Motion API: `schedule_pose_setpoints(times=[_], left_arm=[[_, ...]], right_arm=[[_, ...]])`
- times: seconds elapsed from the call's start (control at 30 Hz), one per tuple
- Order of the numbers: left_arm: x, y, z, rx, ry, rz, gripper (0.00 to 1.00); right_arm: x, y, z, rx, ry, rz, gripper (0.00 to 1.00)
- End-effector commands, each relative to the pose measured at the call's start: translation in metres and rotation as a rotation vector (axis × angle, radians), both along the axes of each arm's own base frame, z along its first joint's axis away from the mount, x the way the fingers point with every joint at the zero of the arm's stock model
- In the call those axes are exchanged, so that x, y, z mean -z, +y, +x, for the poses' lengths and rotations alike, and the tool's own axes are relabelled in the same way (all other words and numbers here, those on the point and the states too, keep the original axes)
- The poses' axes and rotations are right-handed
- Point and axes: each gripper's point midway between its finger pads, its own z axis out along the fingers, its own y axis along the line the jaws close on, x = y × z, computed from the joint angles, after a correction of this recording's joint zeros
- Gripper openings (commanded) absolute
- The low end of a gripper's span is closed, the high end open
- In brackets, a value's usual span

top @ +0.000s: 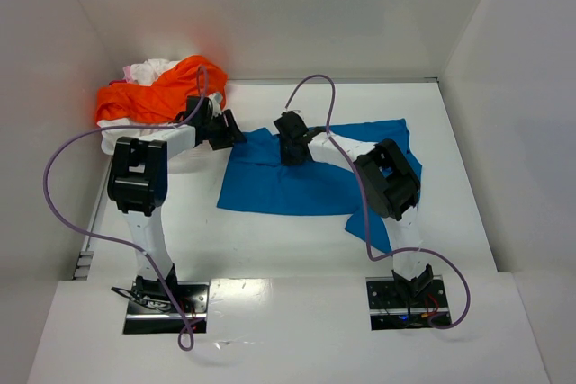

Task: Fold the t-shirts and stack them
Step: Fold the flattened tshirt in 1/3 of the way

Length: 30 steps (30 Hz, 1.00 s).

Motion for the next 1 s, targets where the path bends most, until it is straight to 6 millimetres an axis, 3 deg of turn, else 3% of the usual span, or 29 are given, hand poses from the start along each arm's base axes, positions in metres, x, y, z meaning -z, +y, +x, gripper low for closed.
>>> schedule_pose_setpoints(times=[0.0,0.03,0.23,0.3,0.4,0.47,0.5,0.57,0.6,0.63,0.8,0.83,0.97], left_arm=[[-0.004,-0.005,0.004,0.012,-0.021,-0.037,0.62],[-0.007,-0.007,0.005,0.022,-0.036,-0.048,0.57],[-0.008,-0.019,0.010,0.061,-0.044,-0.114,0.45],[-0.004,-0.019,0.011,0.061,-0.042,-0.114,0.43],[-0.014,-0.023,0.020,0.073,-0.065,-0.136,0.43],[-0.009,-0.020,0.024,0.071,-0.062,-0.143,0.43],[-0.013,-0.022,0.026,0.075,-0.065,-0.157,0.38],[-0.010,-0.016,0.029,0.063,-0.069,-0.157,0.22],[-0.012,-0.012,0.032,0.049,-0.074,-0.162,0.07],[-0.019,-0.006,0.033,0.029,-0.092,-0.162,0.02],[-0.042,0.027,0.040,-0.098,-0.176,-0.073,0.00],[-0.059,0.029,0.044,-0.110,-0.219,-0.066,0.00],[-0.072,0.043,0.047,-0.164,-0.265,-0.002,0.00]], right_arm=[[-0.002,0.000,0.000,-0.011,-0.003,-0.031,0.01],[-0.002,0.000,0.000,-0.011,-0.003,-0.031,0.01],[-0.002,0.000,0.000,-0.011,-0.003,-0.031,0.01],[-0.002,0.000,0.000,-0.011,-0.003,-0.031,0.01],[-0.002,0.000,0.000,-0.011,-0.003,-0.031,0.01],[-0.001,-0.001,-0.002,-0.011,0.005,-0.037,0.01],[-0.001,-0.001,-0.002,-0.011,0.005,-0.037,0.01],[-0.001,-0.001,-0.002,-0.011,0.005,-0.037,0.01],[-0.001,-0.002,-0.001,-0.005,-0.001,-0.044,0.01],[-0.001,-0.002,-0.001,-0.005,-0.001,-0.044,0.01],[-0.001,-0.007,0.000,0.008,-0.005,-0.065,0.01],[-0.001,-0.008,0.001,0.013,-0.009,-0.070,0.01],[-0.001,-0.008,0.001,0.020,-0.008,-0.065,0.01]])
